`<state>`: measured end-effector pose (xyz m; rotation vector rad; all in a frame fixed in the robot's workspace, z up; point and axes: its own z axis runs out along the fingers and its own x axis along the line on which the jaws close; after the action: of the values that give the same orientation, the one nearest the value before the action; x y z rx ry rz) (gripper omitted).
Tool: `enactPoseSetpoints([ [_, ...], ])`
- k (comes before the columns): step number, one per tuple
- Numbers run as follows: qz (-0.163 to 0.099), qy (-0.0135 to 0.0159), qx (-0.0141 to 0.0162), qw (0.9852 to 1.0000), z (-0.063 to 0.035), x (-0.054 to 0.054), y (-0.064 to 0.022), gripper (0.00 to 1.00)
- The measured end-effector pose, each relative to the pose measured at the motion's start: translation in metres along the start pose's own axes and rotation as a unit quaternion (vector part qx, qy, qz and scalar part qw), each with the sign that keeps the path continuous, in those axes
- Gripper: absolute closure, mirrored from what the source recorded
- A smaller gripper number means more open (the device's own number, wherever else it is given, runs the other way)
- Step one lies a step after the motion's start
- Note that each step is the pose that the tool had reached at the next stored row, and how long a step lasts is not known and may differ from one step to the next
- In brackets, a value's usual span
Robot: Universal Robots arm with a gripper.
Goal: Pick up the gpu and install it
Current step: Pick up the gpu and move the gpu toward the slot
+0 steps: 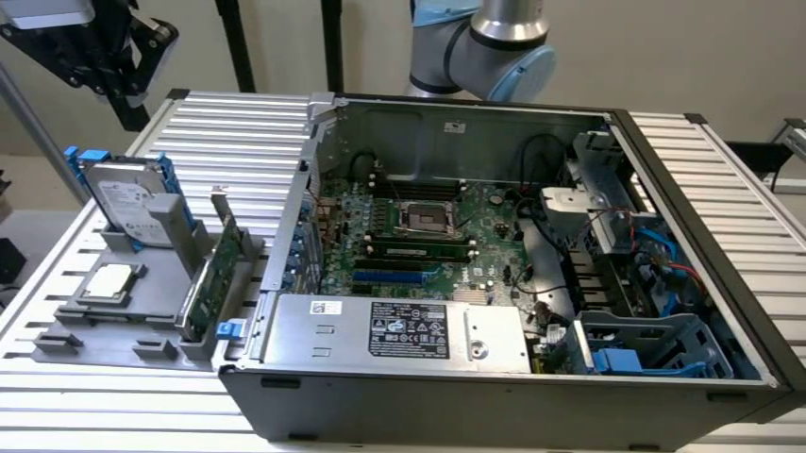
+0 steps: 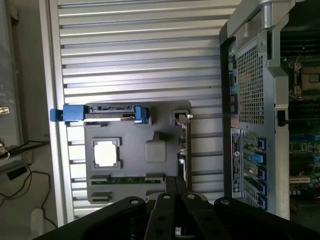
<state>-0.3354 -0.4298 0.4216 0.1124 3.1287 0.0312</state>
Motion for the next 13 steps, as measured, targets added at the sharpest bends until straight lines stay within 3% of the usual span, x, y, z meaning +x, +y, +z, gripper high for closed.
enactPoseSetpoints([
  [5,0.0,0.0,0.0,1.0,0.0,0.0,0.0,0.88],
  [7,0.0,0.0,0.0,1.0,0.0,0.0,0.0,0.82],
  [9,0.0,0.0,0.0,1.0,0.0,0.0,0.0,0.7],
  [10,0.0,0.0,0.0,1.0,0.0,0.0,0.0,0.7],
  [12,0.0,0.0,0.0,1.0,0.0,0.0,0.0,0.58],
  [13,0.0,0.0,0.0,1.0,0.0,0.0,0.0,0.58],
])
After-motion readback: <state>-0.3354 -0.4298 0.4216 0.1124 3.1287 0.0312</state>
